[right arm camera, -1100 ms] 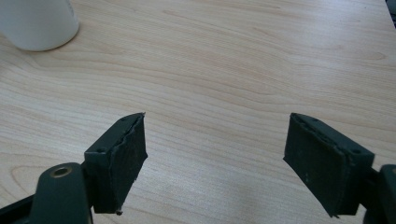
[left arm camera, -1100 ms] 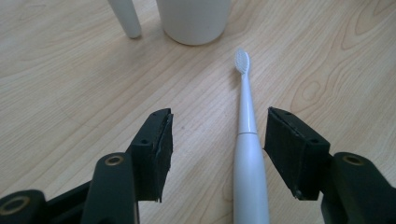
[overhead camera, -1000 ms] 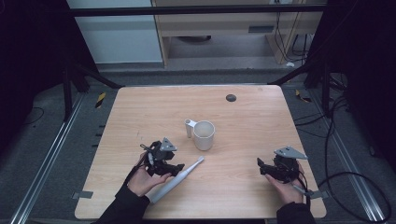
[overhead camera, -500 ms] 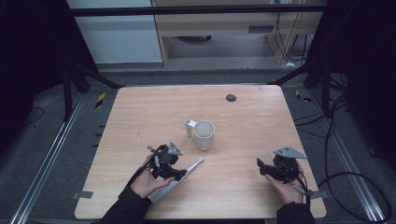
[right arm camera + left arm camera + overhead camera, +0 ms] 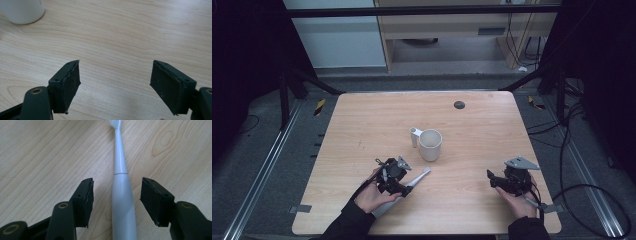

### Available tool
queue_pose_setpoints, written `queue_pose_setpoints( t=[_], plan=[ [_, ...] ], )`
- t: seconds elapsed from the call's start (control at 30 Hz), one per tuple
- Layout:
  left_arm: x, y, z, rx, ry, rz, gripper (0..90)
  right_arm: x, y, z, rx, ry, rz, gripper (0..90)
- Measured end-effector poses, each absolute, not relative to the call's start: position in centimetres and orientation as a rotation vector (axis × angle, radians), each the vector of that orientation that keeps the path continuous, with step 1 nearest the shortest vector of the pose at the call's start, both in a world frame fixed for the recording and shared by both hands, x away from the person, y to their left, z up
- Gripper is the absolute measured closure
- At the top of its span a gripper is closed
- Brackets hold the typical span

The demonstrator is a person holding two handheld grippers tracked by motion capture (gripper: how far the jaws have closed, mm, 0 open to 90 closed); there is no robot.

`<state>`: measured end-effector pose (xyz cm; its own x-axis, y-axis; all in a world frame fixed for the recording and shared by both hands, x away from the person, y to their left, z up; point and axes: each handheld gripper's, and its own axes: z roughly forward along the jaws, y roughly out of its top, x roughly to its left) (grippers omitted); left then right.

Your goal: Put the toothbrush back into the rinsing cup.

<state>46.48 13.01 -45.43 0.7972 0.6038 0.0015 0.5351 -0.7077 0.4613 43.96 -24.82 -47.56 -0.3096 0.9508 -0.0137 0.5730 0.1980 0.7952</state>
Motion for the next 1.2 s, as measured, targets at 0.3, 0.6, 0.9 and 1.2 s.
queue_pose_setpoints(
  t=[0.3, 0.6, 0.9, 1.2],
  plan=[
    [46.7, 12.6, -45.9, 2.596, 0.848, 0.185, 46.4, 44.0, -24.8, -47.6, 1.418, 1.970, 0.967, 24.6],
    [46.9, 12.4, -46.1, 2.626, 0.853, 0.167, 51.0, 44.0, -24.8, -47.6, 1.411, 1.975, 0.969, 25.3],
    [47.2, 12.2, -46.5, 2.656, 0.862, 0.137, 54.4, 44.0, -24.7, -47.5, 1.418, 1.979, 0.973, 25.6],
    [47.5, 12.0, -46.7, 2.675, 0.870, 0.107, 57.8, 44.0, -24.7, -47.5, 1.416, 1.983, 0.975, 26.0]
  ],
)
